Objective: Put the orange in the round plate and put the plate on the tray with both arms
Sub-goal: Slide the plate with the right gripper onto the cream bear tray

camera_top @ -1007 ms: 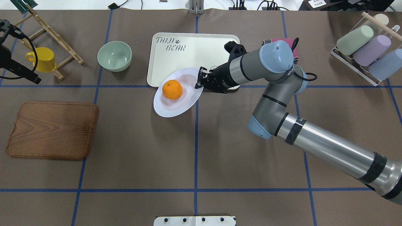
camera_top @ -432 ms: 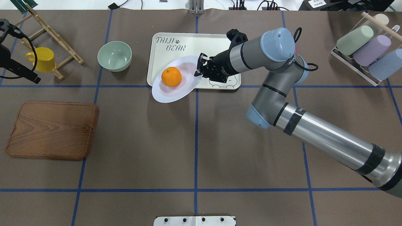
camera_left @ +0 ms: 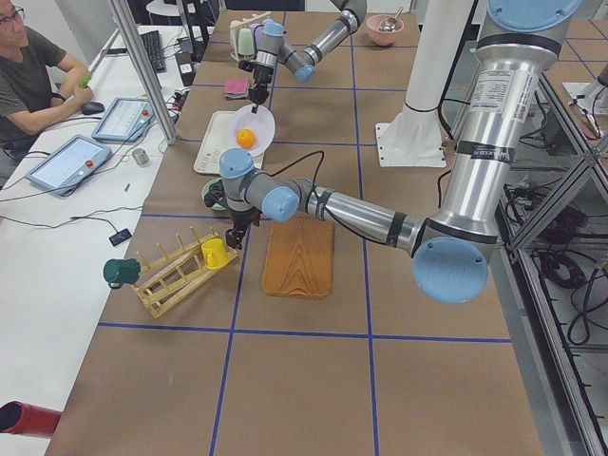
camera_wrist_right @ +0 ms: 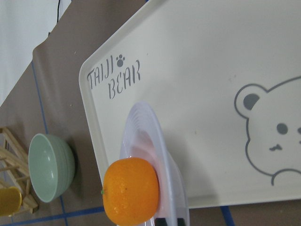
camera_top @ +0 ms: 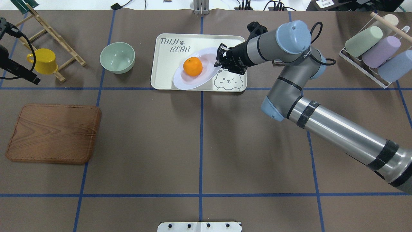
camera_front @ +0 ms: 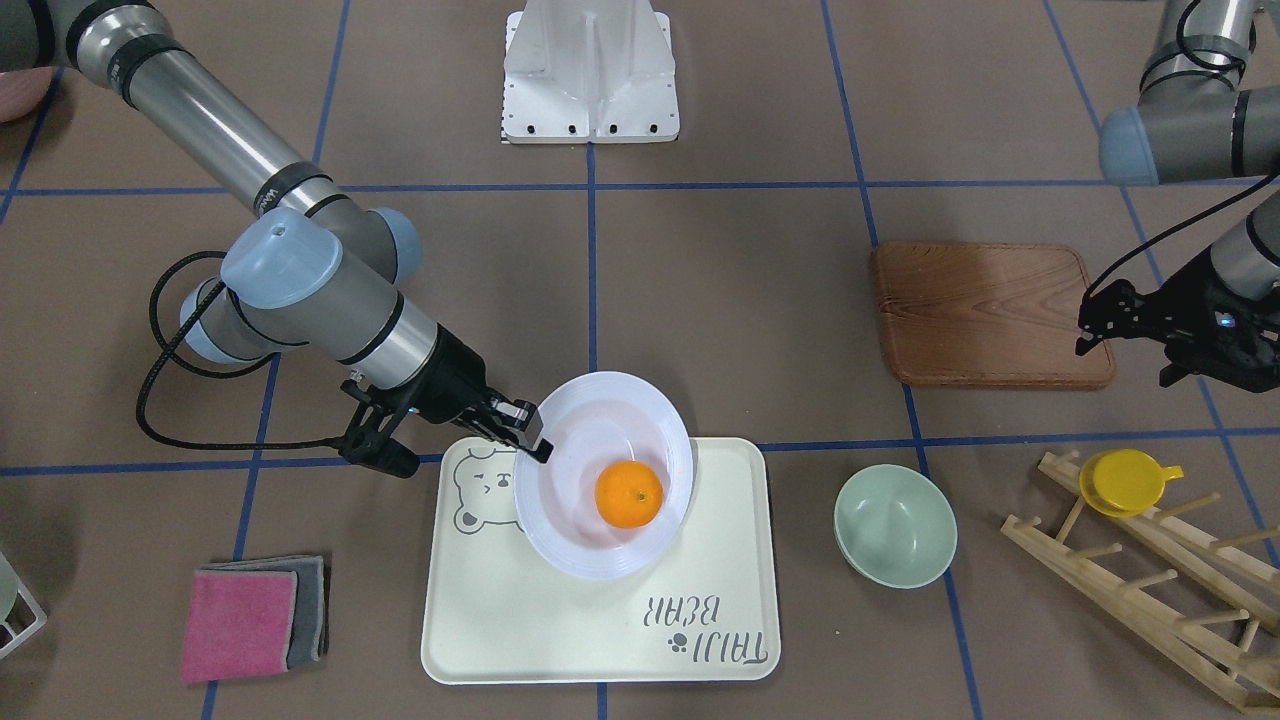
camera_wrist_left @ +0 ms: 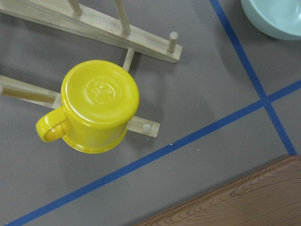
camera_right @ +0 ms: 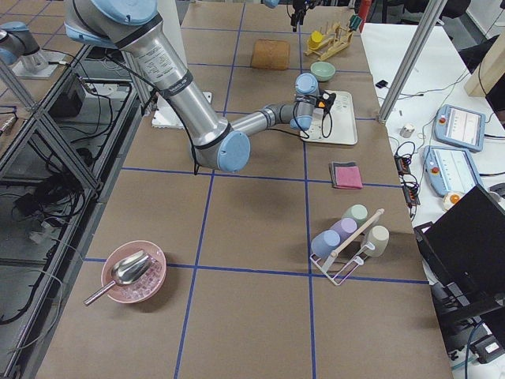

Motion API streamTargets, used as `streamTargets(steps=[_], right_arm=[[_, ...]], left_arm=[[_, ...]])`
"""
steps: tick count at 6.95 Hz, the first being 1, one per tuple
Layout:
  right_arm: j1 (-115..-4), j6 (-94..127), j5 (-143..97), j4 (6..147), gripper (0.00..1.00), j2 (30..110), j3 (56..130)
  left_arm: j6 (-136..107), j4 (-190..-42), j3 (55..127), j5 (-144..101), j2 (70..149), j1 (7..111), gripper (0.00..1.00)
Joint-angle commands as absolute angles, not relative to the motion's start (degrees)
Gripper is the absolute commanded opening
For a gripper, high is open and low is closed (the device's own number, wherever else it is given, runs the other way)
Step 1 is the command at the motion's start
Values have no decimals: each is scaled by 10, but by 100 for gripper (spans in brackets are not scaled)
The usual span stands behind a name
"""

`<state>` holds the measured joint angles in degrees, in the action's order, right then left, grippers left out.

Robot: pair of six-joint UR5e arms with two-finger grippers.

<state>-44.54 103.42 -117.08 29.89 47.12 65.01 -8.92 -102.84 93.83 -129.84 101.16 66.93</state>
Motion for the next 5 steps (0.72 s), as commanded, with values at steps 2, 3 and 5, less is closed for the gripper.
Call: streamTargets(steps=[2,3,5], right_arm=[[-454,1034,-1156,299,0,416,578],[-451,1034,-1152,299,0,410,577],[-441,1032,-1120,298,0,410,570]], left_arm=[[-89,-1028,939,-1299,1010,670,99],[-89,-1027,940,-1299,1011,670,99],[-89,-1027,940,-1299,1010,671,99]])
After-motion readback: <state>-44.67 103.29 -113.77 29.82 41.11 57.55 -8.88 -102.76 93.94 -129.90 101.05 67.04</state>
